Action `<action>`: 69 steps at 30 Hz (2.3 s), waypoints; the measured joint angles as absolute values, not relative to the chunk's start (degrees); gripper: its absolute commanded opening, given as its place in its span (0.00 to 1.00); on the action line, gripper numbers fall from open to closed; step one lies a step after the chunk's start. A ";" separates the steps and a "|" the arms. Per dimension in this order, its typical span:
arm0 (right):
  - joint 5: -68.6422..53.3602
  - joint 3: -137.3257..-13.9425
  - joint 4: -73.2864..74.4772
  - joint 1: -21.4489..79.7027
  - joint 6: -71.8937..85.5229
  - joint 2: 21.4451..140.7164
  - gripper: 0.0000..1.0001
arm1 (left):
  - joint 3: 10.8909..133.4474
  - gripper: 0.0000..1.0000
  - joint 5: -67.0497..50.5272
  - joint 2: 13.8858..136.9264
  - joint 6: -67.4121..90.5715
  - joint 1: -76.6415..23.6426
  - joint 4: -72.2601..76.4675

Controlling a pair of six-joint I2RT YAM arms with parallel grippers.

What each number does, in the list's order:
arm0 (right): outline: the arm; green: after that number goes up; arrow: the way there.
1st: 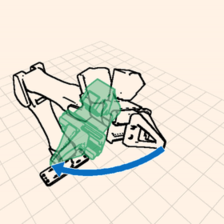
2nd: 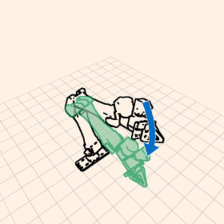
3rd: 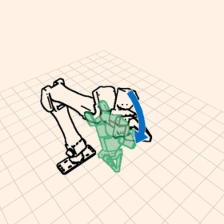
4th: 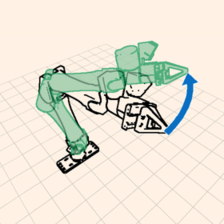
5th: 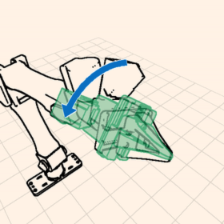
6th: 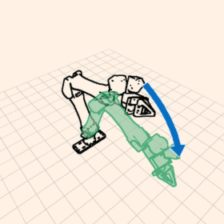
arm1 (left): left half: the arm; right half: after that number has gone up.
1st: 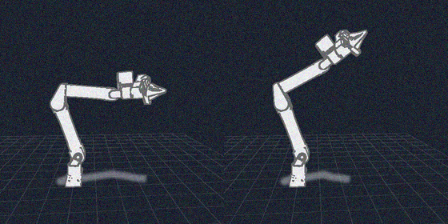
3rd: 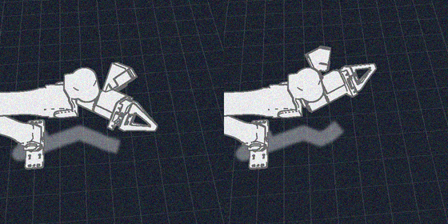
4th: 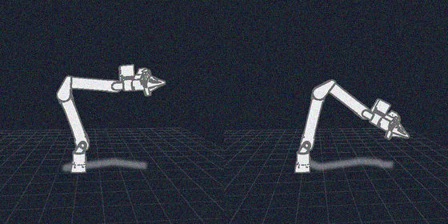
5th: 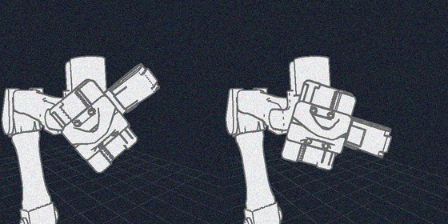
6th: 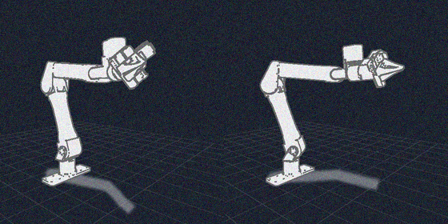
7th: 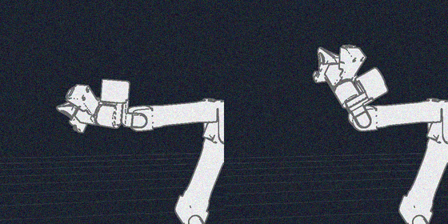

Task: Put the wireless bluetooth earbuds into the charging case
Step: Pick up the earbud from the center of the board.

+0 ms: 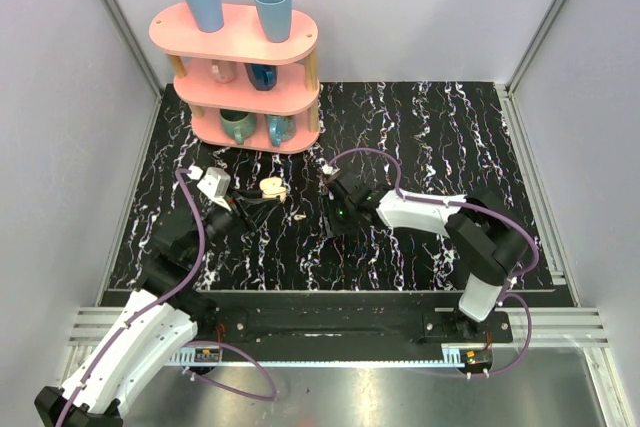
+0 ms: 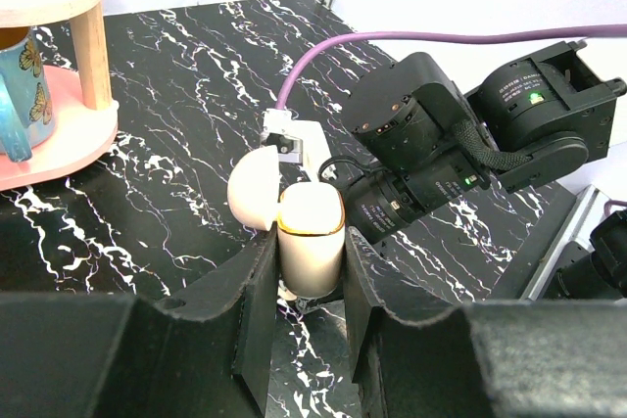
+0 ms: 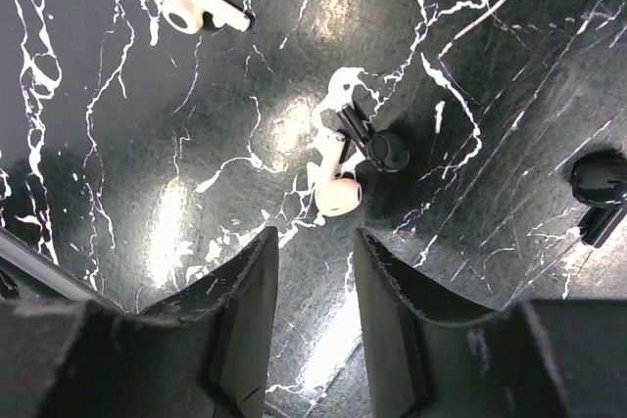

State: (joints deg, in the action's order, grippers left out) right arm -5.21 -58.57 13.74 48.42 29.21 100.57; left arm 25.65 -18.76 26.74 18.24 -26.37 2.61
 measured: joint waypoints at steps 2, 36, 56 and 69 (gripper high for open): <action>-5.32 -58.61 13.56 48.45 29.28 100.57 0.40 | 25.65 0.00 -18.76 26.74 18.24 -26.37 2.63; -0.64 -61.60 12.43 49.82 29.15 104.55 0.45 | 25.65 0.00 -18.72 26.74 18.24 -26.37 2.63; 2.35 -59.44 17.41 45.98 25.54 101.32 0.45 | 25.58 0.00 -18.63 26.22 18.24 -26.37 2.66; -1.52 -59.46 14.76 45.58 35.31 101.32 0.42 | 24.91 0.00 -18.57 26.00 18.24 -26.37 2.68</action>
